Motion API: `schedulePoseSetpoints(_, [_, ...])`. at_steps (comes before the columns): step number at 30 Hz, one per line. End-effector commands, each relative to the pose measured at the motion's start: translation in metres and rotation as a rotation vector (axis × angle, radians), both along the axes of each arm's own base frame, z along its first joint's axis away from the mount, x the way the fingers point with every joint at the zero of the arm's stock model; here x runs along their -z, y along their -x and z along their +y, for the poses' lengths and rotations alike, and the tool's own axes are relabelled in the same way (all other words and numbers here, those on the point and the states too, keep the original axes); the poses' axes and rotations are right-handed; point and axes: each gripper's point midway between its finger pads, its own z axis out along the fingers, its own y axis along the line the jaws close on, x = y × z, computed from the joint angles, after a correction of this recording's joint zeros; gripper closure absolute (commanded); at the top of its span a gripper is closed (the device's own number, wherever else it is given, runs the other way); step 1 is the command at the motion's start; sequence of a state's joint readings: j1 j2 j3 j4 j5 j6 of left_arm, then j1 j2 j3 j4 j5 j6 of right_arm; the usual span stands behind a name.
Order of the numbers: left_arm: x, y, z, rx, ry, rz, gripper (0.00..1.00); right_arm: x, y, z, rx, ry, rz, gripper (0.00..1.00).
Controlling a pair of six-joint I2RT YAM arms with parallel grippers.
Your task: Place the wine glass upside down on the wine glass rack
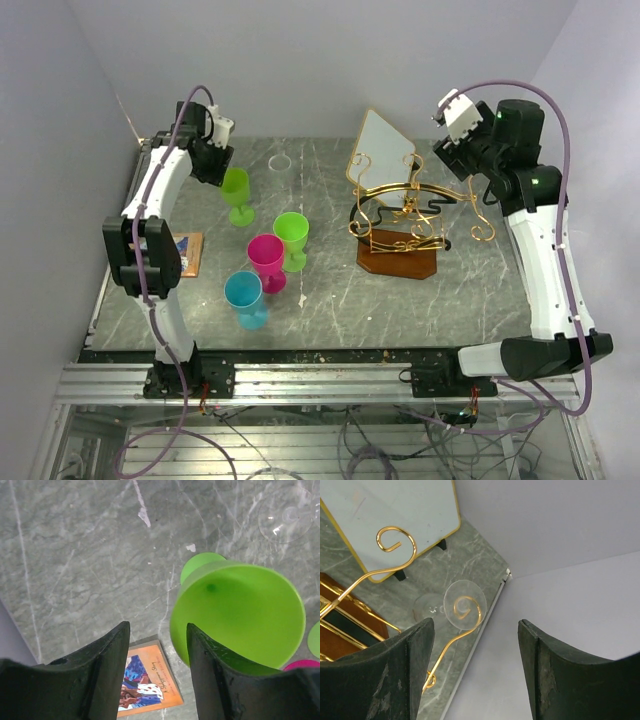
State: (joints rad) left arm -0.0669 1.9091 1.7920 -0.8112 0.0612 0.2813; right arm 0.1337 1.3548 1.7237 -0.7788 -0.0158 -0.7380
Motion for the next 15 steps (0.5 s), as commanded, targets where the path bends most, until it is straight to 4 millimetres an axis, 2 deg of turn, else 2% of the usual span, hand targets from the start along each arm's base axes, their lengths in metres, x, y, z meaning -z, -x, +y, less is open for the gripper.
schedulePoseSetpoints(1, [-0.005,0.001,-0.013,0.046,0.05,0.018,0.42,0.011,-0.001,0.0,0.0,-0.001,0.026,0.33])
schedulePoseSetpoints(5, [0.001,-0.001,-0.016,0.049,0.063,0.028,0.48,0.016,-0.001,-0.003,0.008,0.009,0.035,0.33])
schedulePoseSetpoints(9, [0.005,-0.002,-0.019,0.057,0.079,0.043,0.61,0.021,-0.001,-0.003,0.007,0.016,0.045,0.34])
schedulePoseSetpoints(15, [0.001,-0.003,-0.019,0.056,0.077,0.037,0.78,0.024,-0.001,-0.003,0.007,0.022,0.049,0.34])
